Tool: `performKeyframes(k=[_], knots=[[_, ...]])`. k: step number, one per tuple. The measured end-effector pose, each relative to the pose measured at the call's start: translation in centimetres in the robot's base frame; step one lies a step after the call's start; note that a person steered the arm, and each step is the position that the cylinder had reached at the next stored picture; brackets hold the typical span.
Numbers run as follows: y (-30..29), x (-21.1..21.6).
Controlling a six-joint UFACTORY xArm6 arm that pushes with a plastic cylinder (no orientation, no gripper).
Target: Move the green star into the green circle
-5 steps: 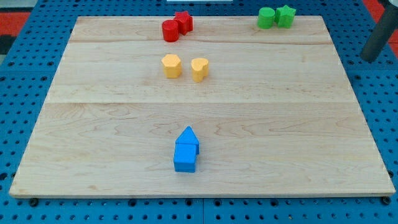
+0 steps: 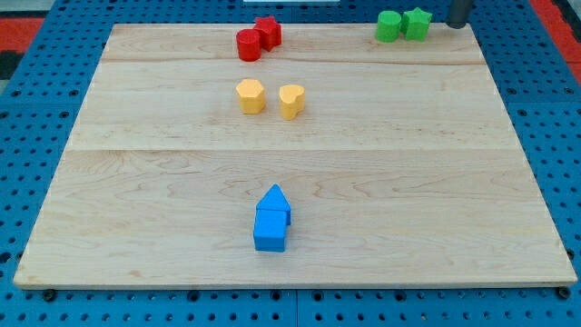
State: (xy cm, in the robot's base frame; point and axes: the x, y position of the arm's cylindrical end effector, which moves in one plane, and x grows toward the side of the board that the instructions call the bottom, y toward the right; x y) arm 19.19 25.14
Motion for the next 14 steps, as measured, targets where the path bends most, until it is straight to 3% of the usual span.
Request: performKeyframes(k=[2,7,9,11,12,13,14], knots=[[-8.8,0.2],[-6.9,-0.1],[-9.8,0.0],[-11.8,3.5],[-11.9,4.2],[-6.7,3.2],[-3.8,0.0]])
